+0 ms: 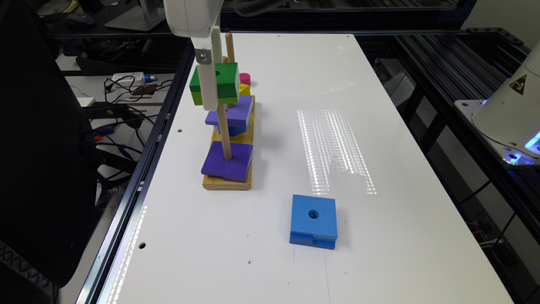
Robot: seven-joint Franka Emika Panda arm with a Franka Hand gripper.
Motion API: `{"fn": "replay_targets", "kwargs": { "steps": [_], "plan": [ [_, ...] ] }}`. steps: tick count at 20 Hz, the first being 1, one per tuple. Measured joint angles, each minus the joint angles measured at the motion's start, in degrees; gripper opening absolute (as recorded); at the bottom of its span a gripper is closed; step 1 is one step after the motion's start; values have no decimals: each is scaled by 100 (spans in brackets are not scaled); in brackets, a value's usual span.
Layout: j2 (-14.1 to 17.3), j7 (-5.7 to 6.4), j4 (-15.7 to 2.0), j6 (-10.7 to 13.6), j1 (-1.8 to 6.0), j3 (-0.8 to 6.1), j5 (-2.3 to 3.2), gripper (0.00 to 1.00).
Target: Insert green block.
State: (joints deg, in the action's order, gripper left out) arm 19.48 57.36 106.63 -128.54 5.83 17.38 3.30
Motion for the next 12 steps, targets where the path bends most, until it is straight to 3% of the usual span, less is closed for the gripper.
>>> {"fn": "replay_targets", "kwargs": {
  "steps": [12],
  "plan": [
    [87,2,27,-76,0,-2,27,0]
  ]
}}
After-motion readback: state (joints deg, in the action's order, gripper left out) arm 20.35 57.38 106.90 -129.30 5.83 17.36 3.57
